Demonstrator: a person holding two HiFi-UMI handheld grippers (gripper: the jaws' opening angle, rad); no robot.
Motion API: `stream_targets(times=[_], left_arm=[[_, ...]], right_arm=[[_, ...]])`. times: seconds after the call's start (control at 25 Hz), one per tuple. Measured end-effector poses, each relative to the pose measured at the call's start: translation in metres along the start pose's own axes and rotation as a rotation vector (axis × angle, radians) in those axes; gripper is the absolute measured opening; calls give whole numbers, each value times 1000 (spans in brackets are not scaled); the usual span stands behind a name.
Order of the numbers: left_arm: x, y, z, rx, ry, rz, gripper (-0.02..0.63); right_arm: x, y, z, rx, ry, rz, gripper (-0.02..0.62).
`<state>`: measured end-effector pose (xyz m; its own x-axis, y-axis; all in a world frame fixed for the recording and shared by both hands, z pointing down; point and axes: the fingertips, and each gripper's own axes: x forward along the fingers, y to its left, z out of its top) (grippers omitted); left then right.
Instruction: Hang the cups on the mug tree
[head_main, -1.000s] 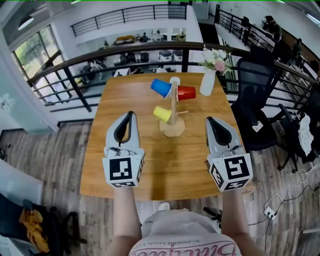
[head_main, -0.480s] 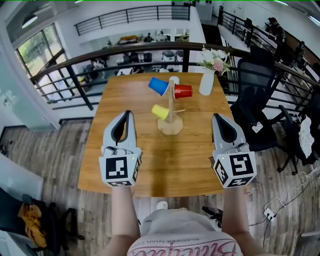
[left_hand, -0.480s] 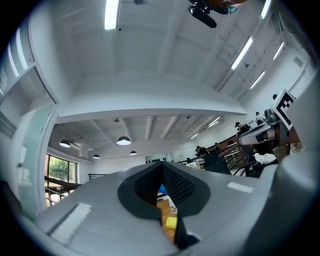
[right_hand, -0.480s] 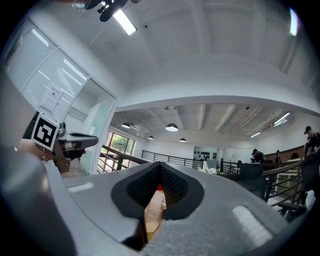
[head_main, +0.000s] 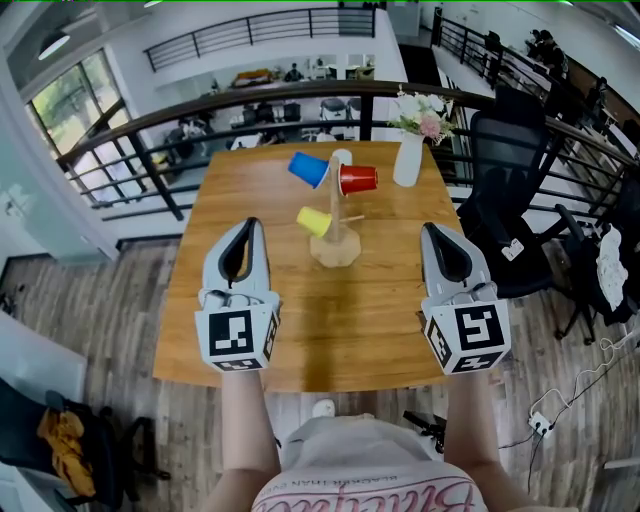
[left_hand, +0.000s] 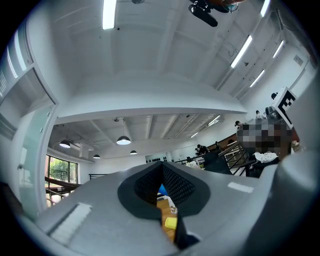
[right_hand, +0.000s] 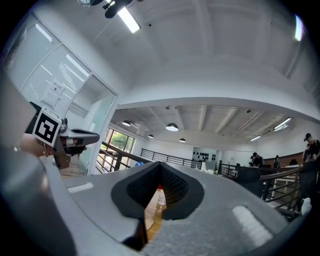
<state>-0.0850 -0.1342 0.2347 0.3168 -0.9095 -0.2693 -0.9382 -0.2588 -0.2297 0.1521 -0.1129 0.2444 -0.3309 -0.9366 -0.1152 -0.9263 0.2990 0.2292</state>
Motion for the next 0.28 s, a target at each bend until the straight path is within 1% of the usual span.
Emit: stream_targets(times=[0.28], left_arm=[[3,-1,-1,4,6,-6,12]], right_arm=[[1,-7,-3,9,6,-13,0]])
